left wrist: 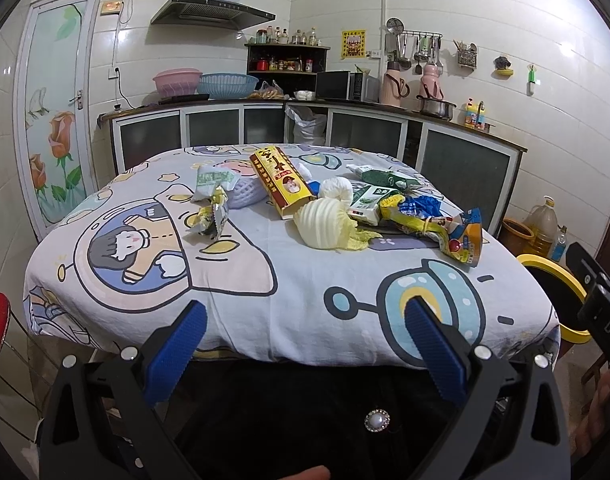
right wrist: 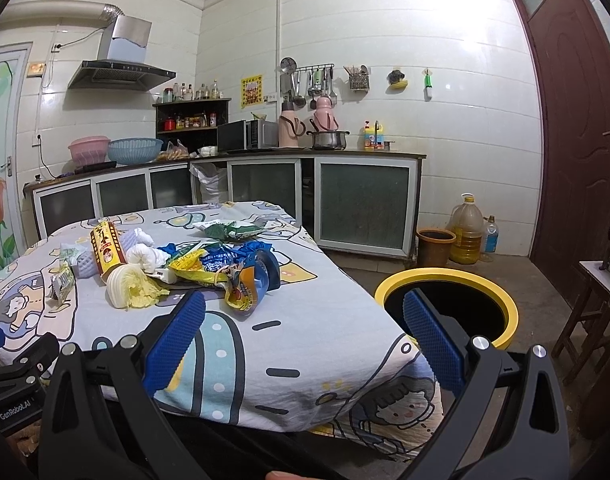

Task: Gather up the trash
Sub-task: 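Grasp the yellow snack wrapper with the left gripper while the right gripper grasps the blue-yellow wrapper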

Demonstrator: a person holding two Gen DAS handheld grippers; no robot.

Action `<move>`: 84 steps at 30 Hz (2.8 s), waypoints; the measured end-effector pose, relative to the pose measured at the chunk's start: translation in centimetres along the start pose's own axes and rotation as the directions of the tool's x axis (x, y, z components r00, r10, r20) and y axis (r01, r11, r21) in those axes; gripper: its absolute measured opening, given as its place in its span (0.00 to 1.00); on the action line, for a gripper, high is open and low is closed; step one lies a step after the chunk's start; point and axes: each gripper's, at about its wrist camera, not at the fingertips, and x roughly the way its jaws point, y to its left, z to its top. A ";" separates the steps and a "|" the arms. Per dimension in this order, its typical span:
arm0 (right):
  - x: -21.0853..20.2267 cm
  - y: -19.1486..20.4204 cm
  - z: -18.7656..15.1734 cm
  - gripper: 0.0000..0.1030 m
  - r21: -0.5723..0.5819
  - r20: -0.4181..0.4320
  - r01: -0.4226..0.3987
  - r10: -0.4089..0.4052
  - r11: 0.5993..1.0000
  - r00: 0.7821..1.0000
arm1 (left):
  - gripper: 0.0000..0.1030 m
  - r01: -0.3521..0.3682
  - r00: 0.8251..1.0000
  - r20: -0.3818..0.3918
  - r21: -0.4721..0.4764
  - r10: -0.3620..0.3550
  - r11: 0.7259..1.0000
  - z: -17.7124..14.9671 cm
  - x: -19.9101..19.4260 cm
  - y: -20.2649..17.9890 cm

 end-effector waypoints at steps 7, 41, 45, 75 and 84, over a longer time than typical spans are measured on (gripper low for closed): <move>-0.2 -1.1 0.8 0.93 0.035 0.024 0.030 -0.031 0.999 0.999 | 0.93 0.034 0.999 -0.004 -0.001 -0.034 0.999 0.0 -0.4 0.2; 16.8 1.1 3.1 0.92 0.025 -0.387 -0.475 0.446 0.880 0.807 | 0.93 -0.060 0.964 -0.241 0.204 0.110 0.977 10.0 12.9 8.8; 18.8 1.9 3.0 0.89 0.006 -0.426 -0.450 0.410 0.893 0.807 | 0.93 -0.047 0.948 -0.308 0.121 0.082 0.992 10.4 15.5 10.8; 24.4 1.6 2.2 0.01 0.141 -0.541 -0.364 0.380 0.921 0.750 | 0.21 -0.002 0.901 -0.431 -0.121 -0.050 0.993 10.4 22.7 14.4; 21.3 0.5 5.1 0.01 0.129 -0.457 -0.397 0.409 0.909 0.790 | 0.18 0.014 0.923 -0.379 -0.129 -0.063 0.992 11.0 19.4 15.0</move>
